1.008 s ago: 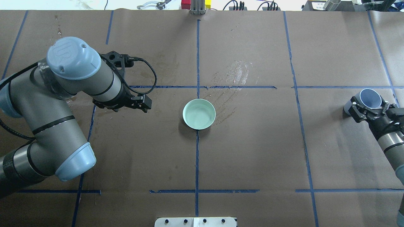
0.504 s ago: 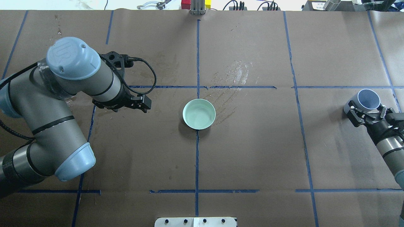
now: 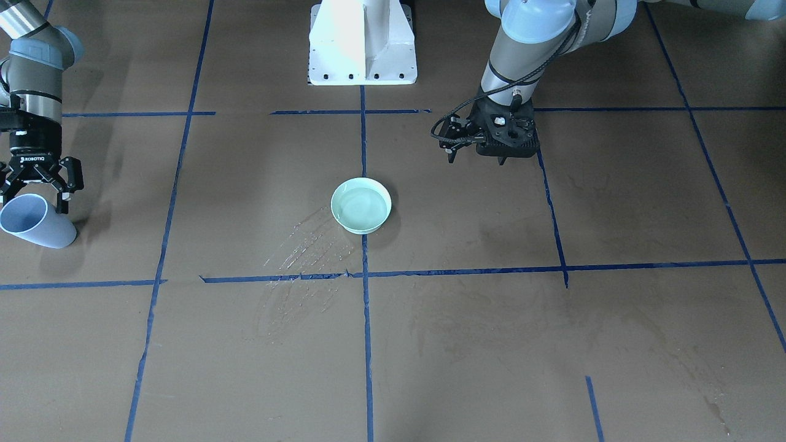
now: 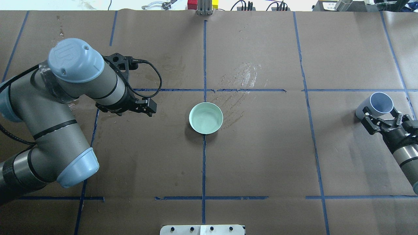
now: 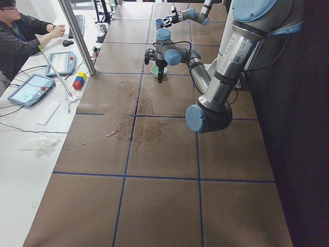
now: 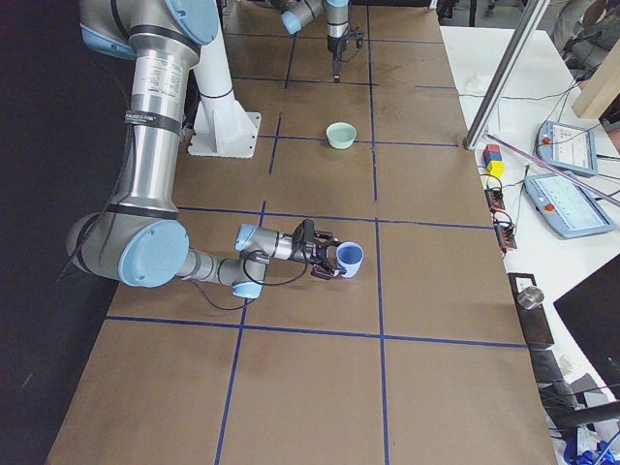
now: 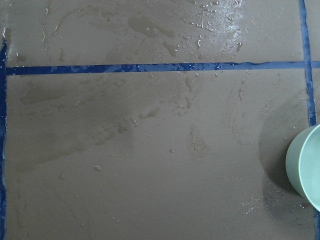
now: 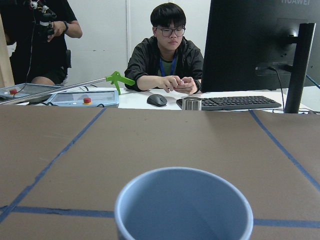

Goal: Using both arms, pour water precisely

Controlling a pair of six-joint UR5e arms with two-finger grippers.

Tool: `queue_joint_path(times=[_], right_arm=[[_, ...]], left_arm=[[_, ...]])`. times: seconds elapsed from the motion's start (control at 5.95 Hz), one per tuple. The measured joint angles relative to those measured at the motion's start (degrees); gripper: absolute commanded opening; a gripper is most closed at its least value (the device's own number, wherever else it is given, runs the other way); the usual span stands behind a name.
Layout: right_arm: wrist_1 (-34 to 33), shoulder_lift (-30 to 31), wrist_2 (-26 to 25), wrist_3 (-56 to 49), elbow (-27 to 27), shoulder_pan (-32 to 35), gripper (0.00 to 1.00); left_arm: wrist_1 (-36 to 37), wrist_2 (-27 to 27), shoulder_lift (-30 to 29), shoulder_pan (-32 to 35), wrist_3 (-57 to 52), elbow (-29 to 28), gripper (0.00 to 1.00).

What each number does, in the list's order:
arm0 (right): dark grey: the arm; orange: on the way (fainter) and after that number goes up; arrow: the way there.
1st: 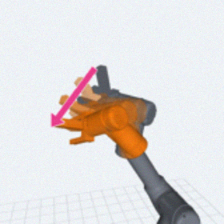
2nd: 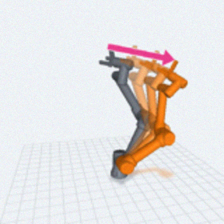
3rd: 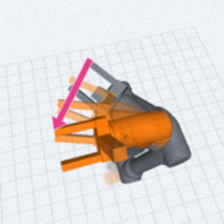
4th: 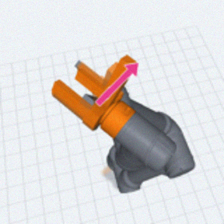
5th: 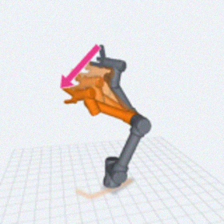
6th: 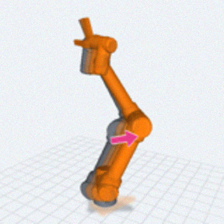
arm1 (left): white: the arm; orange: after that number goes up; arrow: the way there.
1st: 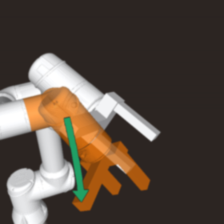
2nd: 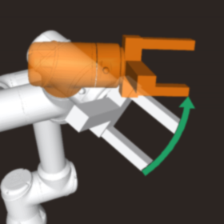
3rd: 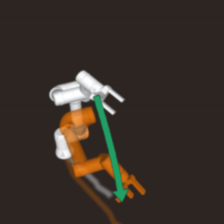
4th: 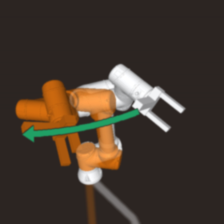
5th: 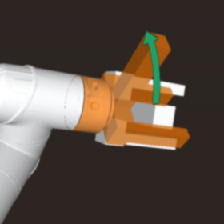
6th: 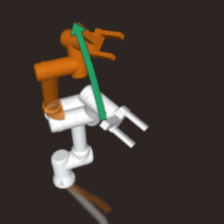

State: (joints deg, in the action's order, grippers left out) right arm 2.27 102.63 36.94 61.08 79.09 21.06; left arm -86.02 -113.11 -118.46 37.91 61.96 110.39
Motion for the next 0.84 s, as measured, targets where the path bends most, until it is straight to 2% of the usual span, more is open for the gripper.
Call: queue_joint_path(times=[0.84], right_arm=[[8.2,6.4,-1.1,0.0,0.0,-3.6,0.99]], left_arm=[[0.0,0.0,0.0,0.0,0.1,0.0,1.00]])
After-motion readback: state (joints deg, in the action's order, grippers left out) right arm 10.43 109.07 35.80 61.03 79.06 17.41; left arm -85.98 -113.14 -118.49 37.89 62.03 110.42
